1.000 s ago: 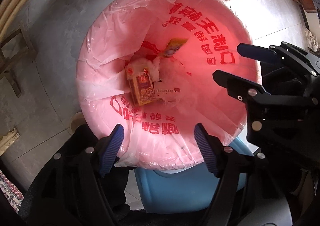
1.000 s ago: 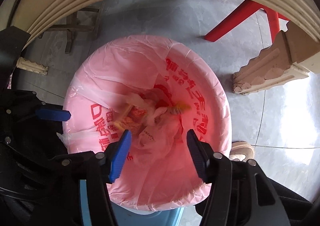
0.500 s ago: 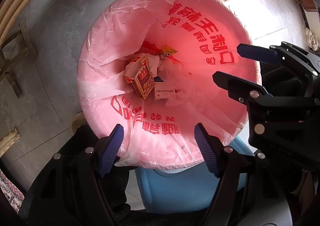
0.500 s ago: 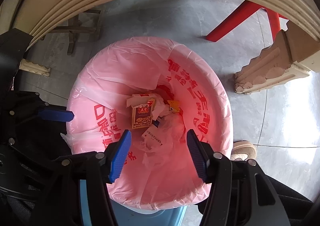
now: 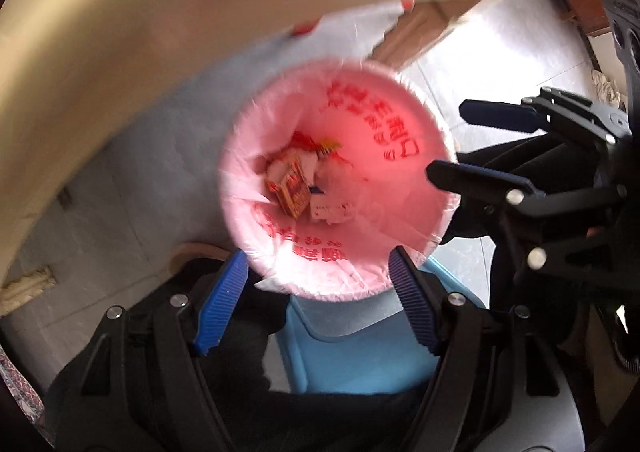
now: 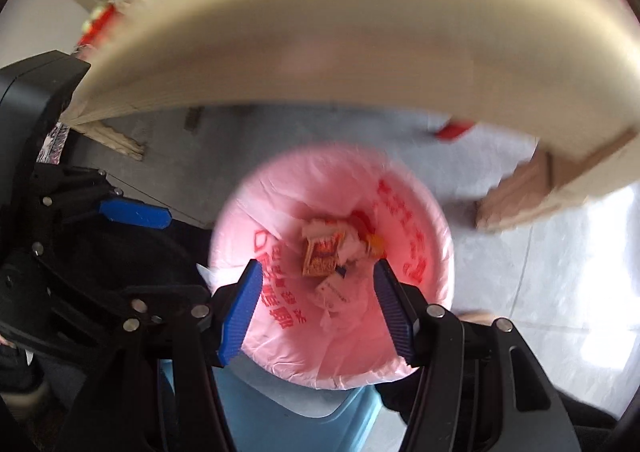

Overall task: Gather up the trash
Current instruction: 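Raise both open tools from the wastebasket back over the table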

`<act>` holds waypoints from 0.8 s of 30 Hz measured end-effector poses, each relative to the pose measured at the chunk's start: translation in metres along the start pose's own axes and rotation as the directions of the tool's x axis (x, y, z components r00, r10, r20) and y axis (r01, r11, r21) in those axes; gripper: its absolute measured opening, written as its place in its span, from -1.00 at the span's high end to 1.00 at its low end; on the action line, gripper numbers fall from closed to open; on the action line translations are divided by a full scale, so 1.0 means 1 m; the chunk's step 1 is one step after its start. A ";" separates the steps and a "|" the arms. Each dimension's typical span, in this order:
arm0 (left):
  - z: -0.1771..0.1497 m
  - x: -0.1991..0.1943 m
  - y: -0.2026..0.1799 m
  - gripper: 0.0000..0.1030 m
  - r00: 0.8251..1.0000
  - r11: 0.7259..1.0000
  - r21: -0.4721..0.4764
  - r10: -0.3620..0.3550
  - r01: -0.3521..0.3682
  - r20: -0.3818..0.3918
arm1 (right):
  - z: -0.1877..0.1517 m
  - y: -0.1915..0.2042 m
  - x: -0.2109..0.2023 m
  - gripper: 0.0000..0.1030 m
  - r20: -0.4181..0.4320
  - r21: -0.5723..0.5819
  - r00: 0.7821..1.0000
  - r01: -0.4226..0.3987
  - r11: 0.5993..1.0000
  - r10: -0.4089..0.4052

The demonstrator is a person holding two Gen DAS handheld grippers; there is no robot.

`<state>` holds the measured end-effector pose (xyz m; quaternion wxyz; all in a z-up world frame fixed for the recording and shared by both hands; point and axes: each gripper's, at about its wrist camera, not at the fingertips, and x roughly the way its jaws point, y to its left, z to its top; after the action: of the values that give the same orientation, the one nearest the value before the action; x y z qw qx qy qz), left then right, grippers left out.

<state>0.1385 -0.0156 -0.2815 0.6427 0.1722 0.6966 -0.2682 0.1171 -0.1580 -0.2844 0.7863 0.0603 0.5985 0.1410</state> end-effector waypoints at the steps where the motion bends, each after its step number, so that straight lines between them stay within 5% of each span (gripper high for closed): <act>1: -0.002 -0.017 0.003 -0.39 1.000 1.000 -0.005 0.011 -0.011 0.027 | 0.003 0.003 -0.010 -0.10 0.015 -0.017 1.000 -0.003 1.000 0.004; 6: 0.005 -0.090 0.024 -0.39 0.993 0.998 -0.070 0.001 0.007 0.122 | 0.027 0.021 -0.073 -0.10 0.061 -0.130 0.996 -0.057 0.990 0.065; 15: 0.066 -0.215 0.051 -0.39 0.964 0.985 -0.136 0.132 -0.102 0.232 | 0.102 0.032 -0.177 -0.24 0.135 -0.319 0.987 -0.044 0.947 0.092; 24: 0.142 -0.251 0.080 -0.39 0.966 0.966 -0.246 0.136 -0.079 0.221 | 0.174 0.030 -0.208 -0.24 0.129 -0.464 0.985 -0.045 0.885 0.117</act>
<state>0.3277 -0.0099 -0.0495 0.7506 0.0994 0.6316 -0.1669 0.2291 -0.1771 -0.0362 0.8151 -0.0916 0.4832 0.3061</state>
